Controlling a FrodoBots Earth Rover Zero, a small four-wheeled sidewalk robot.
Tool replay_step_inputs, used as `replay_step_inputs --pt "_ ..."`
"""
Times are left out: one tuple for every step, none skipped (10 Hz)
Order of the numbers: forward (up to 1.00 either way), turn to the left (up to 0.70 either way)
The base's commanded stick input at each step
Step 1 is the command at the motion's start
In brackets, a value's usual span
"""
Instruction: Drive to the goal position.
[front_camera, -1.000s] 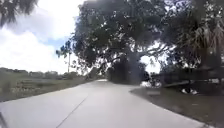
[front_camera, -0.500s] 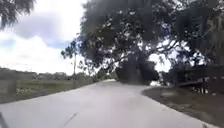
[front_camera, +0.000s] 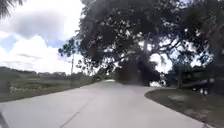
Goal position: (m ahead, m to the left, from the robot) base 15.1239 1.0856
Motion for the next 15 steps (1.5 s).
replay_step_inputs --pt "0.85 0.0" --pt "0.85 0.0" --pt "0.85 0.0" --pt "0.85 0.0" --pt "0.85 0.0" --pt "0.85 0.0" --pt "0.85 0.0" --pt "0.85 0.0" --pt "0.85 0.0" --pt "0.85 0.0" --pt "0.85 0.0" --pt "0.85 0.0" --pt "0.85 0.0" --pt "0.85 0.0" --pt "0.85 0.0"
